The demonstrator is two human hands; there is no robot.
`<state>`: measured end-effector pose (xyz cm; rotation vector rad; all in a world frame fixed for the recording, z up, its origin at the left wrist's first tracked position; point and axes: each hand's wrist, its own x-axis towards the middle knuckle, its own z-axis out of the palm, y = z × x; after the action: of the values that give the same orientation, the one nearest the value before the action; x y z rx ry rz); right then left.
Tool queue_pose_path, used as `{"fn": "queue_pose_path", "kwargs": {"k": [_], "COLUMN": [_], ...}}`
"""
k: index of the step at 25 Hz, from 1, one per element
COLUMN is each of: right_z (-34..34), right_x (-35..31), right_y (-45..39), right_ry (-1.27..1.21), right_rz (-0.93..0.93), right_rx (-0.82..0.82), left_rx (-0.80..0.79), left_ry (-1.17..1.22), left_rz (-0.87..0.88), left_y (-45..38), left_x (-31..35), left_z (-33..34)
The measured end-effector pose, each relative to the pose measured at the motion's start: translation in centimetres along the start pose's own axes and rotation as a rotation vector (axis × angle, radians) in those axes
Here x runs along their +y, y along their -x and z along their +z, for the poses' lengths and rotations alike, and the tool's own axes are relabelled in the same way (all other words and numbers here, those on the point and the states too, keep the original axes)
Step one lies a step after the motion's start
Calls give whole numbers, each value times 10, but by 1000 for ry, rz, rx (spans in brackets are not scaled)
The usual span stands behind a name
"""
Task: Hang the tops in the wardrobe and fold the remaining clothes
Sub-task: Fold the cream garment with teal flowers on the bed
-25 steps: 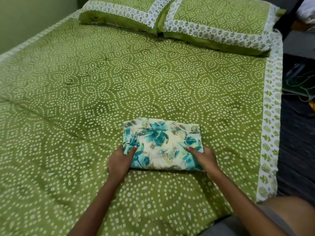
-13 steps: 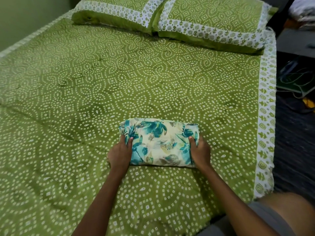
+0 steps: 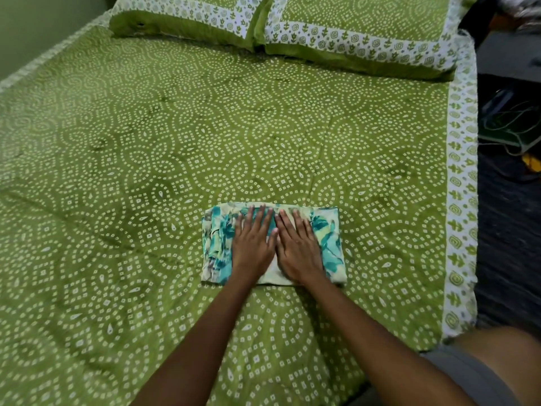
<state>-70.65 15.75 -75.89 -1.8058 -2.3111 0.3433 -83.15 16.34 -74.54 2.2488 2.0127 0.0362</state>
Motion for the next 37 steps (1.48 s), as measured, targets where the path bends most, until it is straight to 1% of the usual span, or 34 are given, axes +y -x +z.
{"fn": "queue_pose_path", "kwargs": {"k": [1, 3, 4, 6, 8, 9, 10, 13, 15, 16, 17, 18, 19, 20, 21, 22, 23, 24, 26, 28, 31, 35, 37], "right_z": [-1, -4, -5, -8, -9, -11, -13, -17, -23, -27, -35, -43, -52, -62, -71, -77, -82, -88, -99, -117, -148, -174, -184], "right_x": [6, 17, 20, 23, 24, 25, 25, 19, 15, 17, 21, 26, 33, 41, 48, 58, 67, 76, 99, 124, 179, 265, 308], "right_y": [-12, -30, -34, -32, -21, -14, -7, 19, 25, 22, 18, 14, 11, 12, 15, 18, 22, 27, 35, 44, 53, 63, 70], "right_ry": [14, 2, -1, -19, -38, -42, -45, -74, -137, -221, -351, -537, -793, -1059, -1288, -1424, -1474, -1509, -1561, -1581, -1564, -1576, -1606], "right_rz": [20, 118, 179, 355, 582, 652, 667, 569, 626, 695, 761, 820, 877, 927, 948, 935, 908, 882, 851, 830, 802, 782, 781], "right_rx": [-1, 10, 25, 79, 118, 123, 123, 150, 177, 169, 132, 88, 50, 0, -90, -179, -231, -240, -178, -110, 1, 88, 99], "left_rx": [-8, -23, 2, 54, 77, 77, 69, 54, 43, -4, -36, -52, -67, -140, -255, -365, -422, -430, -391, -335, -339, -298, -301], "left_ry": [5, 49, 43, 43, 107, 150, 177, 147, 184, 261, 409, 650, 937, 1204, 1421, 1554, 1643, 1711, 1786, 1773, 1750, 1673, 1636], "left_rz": [-42, -111, -147, -281, -443, -493, -518, -542, -598, -620, -635, -658, -700, -734, -755, -744, -708, -659, -563, -474, -369, -319, -312], "left_y": [-13, -29, -31, -25, -10, -2, 5, 27, 30, 26, 21, 15, 10, 9, 10, 14, 18, 19, 17, 6, -18, -59, -81], "left_x": [-4, -12, -16, -30, -45, -48, -46, -28, -23, -25, -27, -33, -38, -40, -39, -36, -30, -21, -1, 26, 80, 168, 210], "left_z": [-3, -9, -10, -12, -11, -13, -14, -20, -29, -34, -41, -43, -47, -52, -53, -53, -54, -56, -61, -67, -74, -71, -64]}}
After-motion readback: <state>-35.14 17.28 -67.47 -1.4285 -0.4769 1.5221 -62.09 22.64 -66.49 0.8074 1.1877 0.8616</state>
